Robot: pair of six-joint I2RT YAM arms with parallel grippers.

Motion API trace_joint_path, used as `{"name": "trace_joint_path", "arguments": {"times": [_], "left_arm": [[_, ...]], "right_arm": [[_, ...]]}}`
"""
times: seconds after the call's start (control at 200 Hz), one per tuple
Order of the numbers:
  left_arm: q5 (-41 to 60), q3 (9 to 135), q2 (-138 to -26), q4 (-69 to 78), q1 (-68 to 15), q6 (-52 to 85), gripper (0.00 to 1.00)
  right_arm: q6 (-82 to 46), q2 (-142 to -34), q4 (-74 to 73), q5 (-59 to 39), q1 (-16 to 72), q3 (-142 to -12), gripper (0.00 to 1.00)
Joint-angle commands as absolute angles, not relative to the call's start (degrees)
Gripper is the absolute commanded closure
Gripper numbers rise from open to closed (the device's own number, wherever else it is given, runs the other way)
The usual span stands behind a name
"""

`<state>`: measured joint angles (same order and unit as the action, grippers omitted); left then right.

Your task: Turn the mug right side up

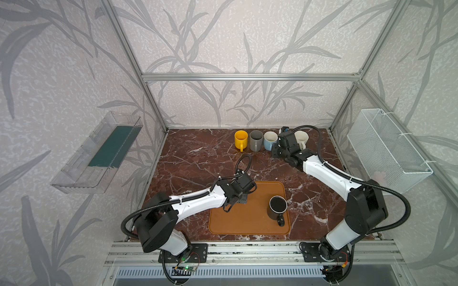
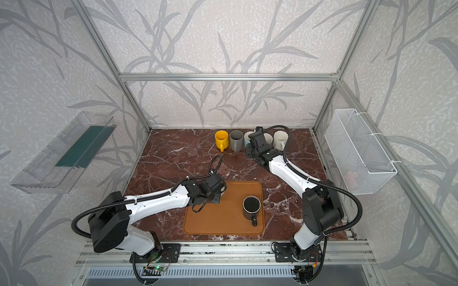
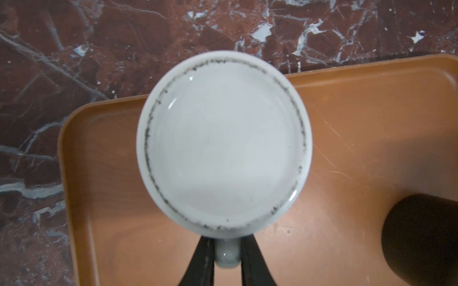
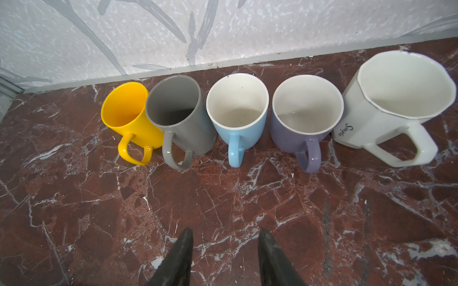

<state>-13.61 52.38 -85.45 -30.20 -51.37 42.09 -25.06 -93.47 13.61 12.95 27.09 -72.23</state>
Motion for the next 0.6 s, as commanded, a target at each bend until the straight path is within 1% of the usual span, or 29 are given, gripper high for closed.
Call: {"name": "trace_joint_path", "arguments": {"times": [0.0, 0.195, 0.595], "left_arm": [[-16.47, 49.03, -83.7, -35.02, -50.04, 44.53, 0.82], [-17.15, 46.86, -80.84, -35.17, -48.75, 45.35, 0.82], [-17.18, 46.71, -80.64, -35.32, -48.33, 45.35, 0.82]], "right_arm": [[-25.53, -90.88, 13.25, 12.53, 26.84, -72.08, 0.56], [-25.71, -91.12, 13.2, 11.78, 26.87, -72.27, 0.56], [-25.75, -90.79, 13.44, 11.6, 26.87, -72.25, 0.56]]}}
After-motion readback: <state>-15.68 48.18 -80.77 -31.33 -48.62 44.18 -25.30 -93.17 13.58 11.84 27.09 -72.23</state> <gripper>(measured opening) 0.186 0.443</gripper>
